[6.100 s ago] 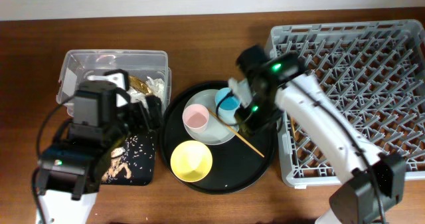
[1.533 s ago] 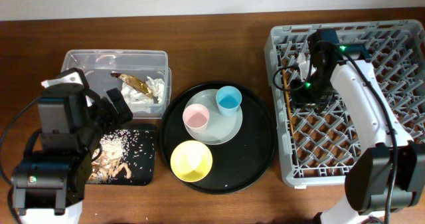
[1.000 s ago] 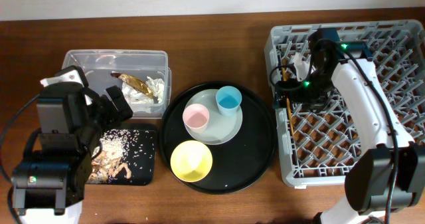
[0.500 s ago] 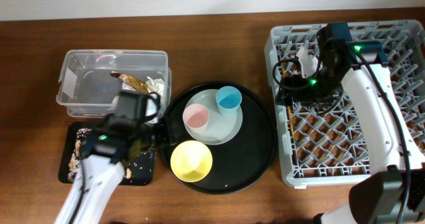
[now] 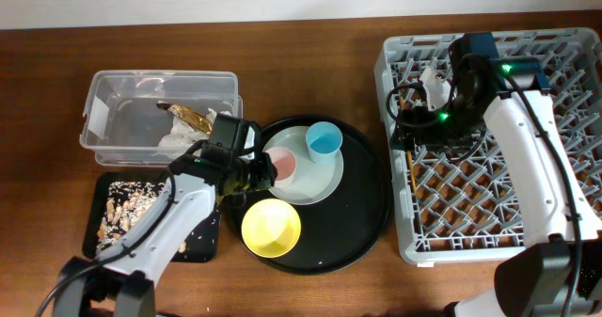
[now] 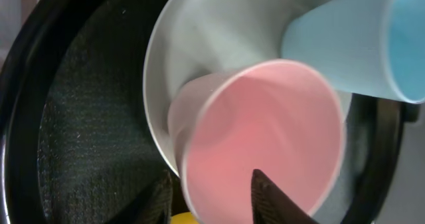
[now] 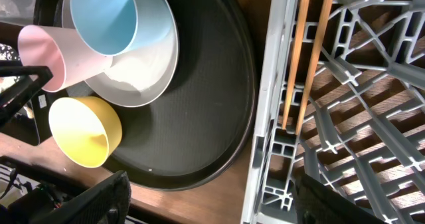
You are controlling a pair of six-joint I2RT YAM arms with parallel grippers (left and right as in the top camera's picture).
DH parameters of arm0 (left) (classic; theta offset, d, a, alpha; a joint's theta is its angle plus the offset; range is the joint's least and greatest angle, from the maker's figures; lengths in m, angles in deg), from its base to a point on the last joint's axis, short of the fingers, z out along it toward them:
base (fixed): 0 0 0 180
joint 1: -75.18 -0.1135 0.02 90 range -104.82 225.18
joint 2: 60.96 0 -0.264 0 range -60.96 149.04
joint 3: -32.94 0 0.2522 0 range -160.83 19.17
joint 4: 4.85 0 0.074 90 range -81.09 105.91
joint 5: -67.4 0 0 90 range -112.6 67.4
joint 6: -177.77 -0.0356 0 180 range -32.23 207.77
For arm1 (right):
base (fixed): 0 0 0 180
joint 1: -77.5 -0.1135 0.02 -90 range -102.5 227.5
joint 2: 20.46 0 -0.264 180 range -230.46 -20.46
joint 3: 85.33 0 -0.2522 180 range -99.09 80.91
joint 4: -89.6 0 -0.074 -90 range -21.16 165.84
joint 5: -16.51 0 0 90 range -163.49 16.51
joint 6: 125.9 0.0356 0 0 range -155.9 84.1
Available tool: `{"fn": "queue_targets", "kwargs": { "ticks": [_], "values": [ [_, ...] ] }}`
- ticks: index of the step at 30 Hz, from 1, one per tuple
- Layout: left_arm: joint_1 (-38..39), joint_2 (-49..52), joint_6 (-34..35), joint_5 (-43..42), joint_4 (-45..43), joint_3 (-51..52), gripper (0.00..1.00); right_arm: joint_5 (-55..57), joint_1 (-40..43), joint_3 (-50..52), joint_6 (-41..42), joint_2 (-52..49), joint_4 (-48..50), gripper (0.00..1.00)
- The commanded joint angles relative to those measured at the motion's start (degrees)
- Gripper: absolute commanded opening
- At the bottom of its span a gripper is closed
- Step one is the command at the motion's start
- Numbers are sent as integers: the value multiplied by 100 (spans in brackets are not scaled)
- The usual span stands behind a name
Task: Sort waste into correct bins and load items into the dishwasher rack
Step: 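Grasp the pink cup with the left gripper and lift it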
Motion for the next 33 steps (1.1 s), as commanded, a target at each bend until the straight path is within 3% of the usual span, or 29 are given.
{"fn": "queue_targets", "kwargs": {
  "ticks": [1, 5, 8, 12, 14, 15, 19, 24, 33],
  "values": [
    [13, 166, 9, 83, -11, 28, 19, -24, 11, -109, 7, 74, -4, 79],
    [11, 153, 9, 81, -11, -13, 0, -28, 17, -120, 7, 74, -2, 79],
    [-20, -92, 2, 79, 251, -297, 0, -28, 17, -321, 7, 76, -76, 79],
    [-315, -706, -208, -262, 1307, -1156, 0, -216, 17, -986, -214, 76, -616, 85],
    [-660, -1003, -879, -1700, 1725, -1692, 0, -1537, 17, -1401, -1346, 76, -1187, 87],
    [-997, -1147, -1071, -3185, 1814, -1980, 0, -2647, 17, -1589, -2218, 76, -1569, 88],
    [-1585, -1200, -1311, -6245, 1281, -2159, 0, -4557, 0, -1646, -3342, 98, -1738, 100],
    [-1438, -1185, -1307, -6561, 850, -2159, 0, -5630, -260, -1646, -4050, 96, -1718, 99],
    [-938, -1185, -1305, -6137, 496, -2159, 0, -5888, -994, -1646, -4050, 96, -1652, 97]
  ]
}}
